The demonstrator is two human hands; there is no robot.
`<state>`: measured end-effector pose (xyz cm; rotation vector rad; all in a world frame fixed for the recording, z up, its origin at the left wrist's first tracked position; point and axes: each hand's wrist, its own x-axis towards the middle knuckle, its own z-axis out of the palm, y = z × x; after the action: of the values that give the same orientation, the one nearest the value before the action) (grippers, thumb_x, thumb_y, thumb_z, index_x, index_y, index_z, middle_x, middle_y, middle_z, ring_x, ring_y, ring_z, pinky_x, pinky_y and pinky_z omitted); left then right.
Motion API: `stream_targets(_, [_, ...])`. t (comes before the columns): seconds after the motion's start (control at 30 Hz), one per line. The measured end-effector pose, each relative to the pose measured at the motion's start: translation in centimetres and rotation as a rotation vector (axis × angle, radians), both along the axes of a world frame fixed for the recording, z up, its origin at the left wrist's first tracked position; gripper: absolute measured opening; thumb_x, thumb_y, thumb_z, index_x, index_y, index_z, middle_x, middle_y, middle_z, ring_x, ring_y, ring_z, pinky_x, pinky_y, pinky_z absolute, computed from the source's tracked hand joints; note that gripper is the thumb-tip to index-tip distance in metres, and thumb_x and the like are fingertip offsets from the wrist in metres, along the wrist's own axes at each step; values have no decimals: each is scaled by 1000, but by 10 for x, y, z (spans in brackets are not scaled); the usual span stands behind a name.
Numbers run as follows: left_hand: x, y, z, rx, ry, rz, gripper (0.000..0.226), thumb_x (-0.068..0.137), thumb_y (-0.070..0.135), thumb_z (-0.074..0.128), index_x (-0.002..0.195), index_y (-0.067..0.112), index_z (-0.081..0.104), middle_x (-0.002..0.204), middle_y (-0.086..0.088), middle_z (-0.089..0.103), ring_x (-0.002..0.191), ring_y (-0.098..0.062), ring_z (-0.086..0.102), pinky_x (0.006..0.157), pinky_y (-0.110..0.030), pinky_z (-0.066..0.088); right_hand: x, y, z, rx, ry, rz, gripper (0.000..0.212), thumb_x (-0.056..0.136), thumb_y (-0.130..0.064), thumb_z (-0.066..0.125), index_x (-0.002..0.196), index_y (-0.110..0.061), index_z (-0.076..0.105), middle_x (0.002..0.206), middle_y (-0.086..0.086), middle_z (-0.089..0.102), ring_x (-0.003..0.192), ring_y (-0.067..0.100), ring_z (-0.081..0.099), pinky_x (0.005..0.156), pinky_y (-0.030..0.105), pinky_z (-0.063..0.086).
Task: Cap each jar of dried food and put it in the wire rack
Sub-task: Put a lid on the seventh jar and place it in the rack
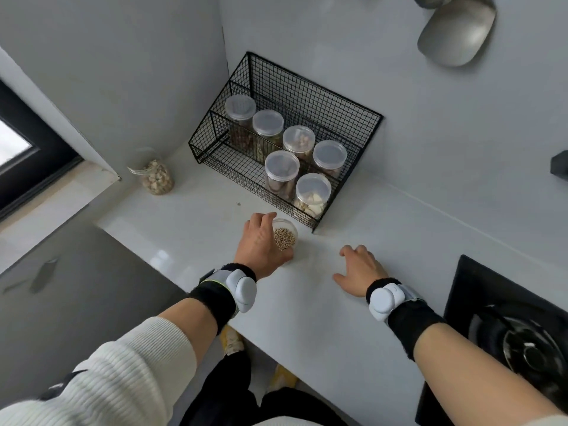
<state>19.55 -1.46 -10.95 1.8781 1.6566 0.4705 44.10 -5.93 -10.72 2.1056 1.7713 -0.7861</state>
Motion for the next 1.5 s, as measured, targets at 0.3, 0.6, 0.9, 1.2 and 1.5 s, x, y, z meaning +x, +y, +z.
stream_targets(0.3, [-8,-9,-34,-67,-212,63,131,69,49,93,163,13,8,152,-12,45,141,-23,45,112,-26,34,22,-8,-32,-214,-125,13,107,69,-49,88,156,-29,28,146,11,31,136,38,40,97,47,56])
stream_targets(0.6, [-5,4,-54,-62,-208,44,92,67,47,94,140,23,44,130,10,58,119,-18,59,95,-24,40,25,3,-36,-78,-34,-44,79,82,-31,77,150,-21,37,138,14,38,123,39,54,98,42,54])
stream_targets(0.9, [-8,5,-21,35,-211,1,91,64,43,91,142,31,45,125,8,51,111,-10,53,96,-24,42,2,36,13,129,187,-56,104,77,-68,81,160,-25,36,146,15,46,138,39,45,114,43,41])
stream_targets(1.2, [-16,0,25,114,-180,-44,92,65,45,87,143,39,39,121,5,45,108,-11,51,95,-25,44,-19,54,76,319,491,-197,61,78,-59,85,104,-17,48,104,-2,59,95,19,57,72,33,42])
stream_targets(1.5, [-23,5,63,175,-115,-138,94,61,64,83,142,41,41,114,6,44,100,-18,57,86,-40,58,-49,60,124,387,704,-142,56,91,-78,56,100,-23,49,100,0,61,96,22,60,82,41,48])
